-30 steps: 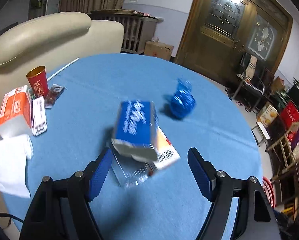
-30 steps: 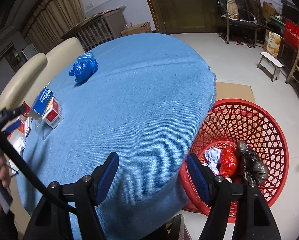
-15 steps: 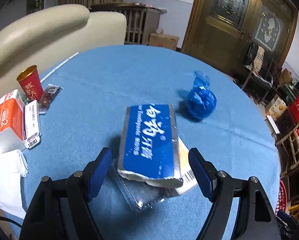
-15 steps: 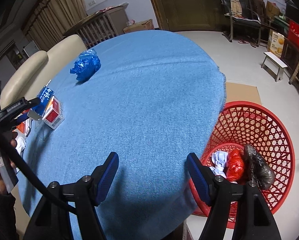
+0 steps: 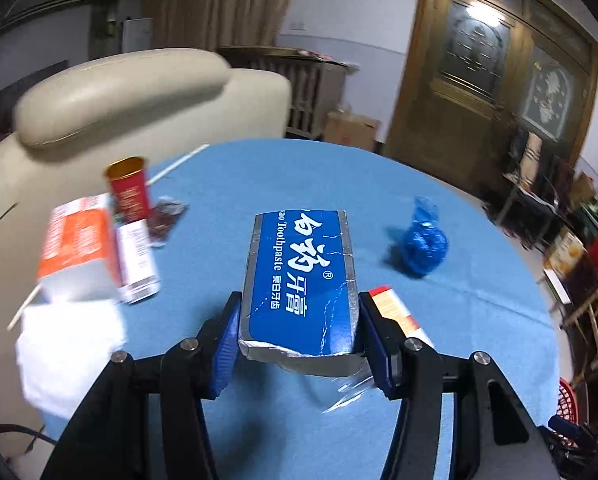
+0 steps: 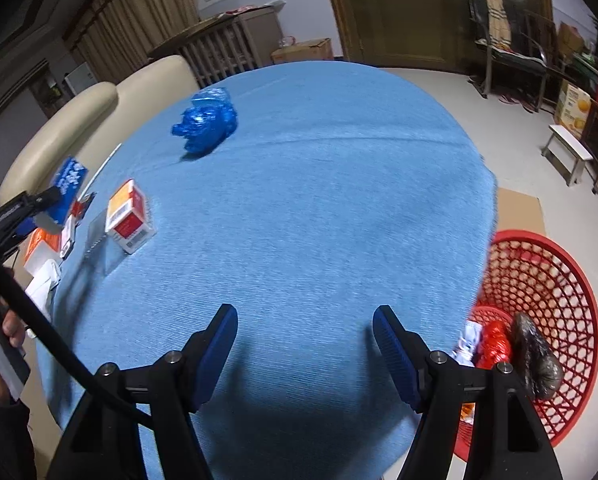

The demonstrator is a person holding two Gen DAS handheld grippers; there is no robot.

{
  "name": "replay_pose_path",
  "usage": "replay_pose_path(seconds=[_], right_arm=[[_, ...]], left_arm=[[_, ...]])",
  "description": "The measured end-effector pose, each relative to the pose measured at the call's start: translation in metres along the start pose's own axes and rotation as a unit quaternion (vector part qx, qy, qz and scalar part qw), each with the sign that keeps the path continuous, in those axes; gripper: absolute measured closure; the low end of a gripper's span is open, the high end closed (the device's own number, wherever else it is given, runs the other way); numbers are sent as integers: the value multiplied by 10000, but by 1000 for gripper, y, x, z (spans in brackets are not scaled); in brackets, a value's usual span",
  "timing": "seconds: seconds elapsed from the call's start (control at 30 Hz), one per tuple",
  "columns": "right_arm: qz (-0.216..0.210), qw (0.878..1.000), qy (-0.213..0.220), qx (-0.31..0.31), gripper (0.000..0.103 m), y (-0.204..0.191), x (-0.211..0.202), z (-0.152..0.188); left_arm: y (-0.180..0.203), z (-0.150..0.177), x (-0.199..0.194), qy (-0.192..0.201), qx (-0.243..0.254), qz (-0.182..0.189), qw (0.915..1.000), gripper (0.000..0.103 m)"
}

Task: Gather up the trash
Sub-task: 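Grasp the blue toothpaste box with the left tool, then grasp the white and red medicine box with the right tool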

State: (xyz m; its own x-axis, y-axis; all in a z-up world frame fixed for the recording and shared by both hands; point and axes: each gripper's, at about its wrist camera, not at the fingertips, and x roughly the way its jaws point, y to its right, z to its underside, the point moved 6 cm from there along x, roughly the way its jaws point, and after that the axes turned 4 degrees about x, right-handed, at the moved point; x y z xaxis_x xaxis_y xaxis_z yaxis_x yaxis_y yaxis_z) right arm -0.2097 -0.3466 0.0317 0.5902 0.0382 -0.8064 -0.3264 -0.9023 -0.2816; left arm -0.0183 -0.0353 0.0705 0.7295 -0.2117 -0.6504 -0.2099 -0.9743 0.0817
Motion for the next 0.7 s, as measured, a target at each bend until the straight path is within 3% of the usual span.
replay_pose_path(seconds=[0.3, 0.53, 0.7], right_arm=[[-332, 9974, 1, -632, 29, -69, 16, -18], [-569, 9914, 116, -1169, 29, -137, 39, -48], [-553, 9838, 19, -1705, 29, -176, 69, -51]], left_arm=[[-31, 55, 6, -554, -115, -453, 9974, 46], [-27, 77, 16, -786, -71, -397, 9961, 46], [-24, 81, 18, -818, 12, -331, 9961, 46]])
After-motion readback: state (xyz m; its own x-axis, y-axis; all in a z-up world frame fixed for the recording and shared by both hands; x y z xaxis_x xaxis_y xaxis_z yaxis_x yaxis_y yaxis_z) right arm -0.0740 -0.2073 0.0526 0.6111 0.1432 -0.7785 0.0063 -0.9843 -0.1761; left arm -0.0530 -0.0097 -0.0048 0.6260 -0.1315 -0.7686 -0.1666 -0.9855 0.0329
